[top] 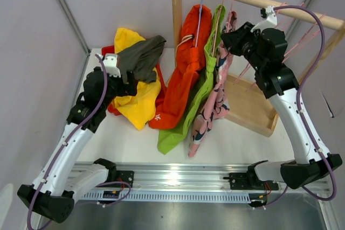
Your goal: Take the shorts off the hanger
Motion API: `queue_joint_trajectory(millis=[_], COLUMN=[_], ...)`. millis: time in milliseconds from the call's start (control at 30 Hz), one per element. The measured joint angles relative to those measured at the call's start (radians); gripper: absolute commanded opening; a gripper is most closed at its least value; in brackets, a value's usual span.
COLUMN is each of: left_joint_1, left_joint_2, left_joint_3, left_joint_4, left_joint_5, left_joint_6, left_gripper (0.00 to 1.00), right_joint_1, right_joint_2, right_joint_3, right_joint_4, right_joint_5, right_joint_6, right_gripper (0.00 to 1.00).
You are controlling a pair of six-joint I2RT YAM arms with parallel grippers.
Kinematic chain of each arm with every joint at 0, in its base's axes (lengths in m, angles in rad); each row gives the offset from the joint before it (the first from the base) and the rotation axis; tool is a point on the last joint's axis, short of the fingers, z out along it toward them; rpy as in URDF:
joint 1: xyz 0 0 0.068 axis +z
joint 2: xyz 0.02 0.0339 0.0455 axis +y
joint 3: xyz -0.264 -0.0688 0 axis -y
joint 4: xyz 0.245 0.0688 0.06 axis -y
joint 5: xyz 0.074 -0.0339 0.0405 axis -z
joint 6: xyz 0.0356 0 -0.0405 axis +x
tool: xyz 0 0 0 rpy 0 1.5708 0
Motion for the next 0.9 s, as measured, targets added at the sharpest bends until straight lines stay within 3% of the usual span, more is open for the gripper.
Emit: queue_joint_trajectory(millis=[100,333,467,667,900], left_joint_1=[0.0,-0.049,-0.293,-0.631,-0.846], left_joint_2=[-0.001,0.0,0.023,0.068,0.194], left_joint_3=[-0.005,-0.003,0.062,0.275,0.432], left_joint_4=[0.003,0.003,-0.035,-0.06,0.031], left_joint_5=[0.005,0.002,-0.06,-0.114,-0.064], left_joint_6=[0.0,0.005,0.026,0.045,0.056], left_gripper=[0.99,0.99,0.99,0.99,0.99], right_joint_1=[0.002,0.0,0.0,0.0,0.002], right_joint_2=[0.002,-0.003,-0.038,-0.161,-0.267], right_joint_3=[-0.002,-0.005,-0.005,0.029,0.085], right_joint_4=[0.004,0.0,-0.03,-0.066,-0.138], right_joint_5=[0.011,0.05,0.085,0.148,0.166], right_joint_6=[0.006,0.0,-0.003,-0.002,0.023], right_gripper=[0.0,0.0,0.0,0.0,0.0])
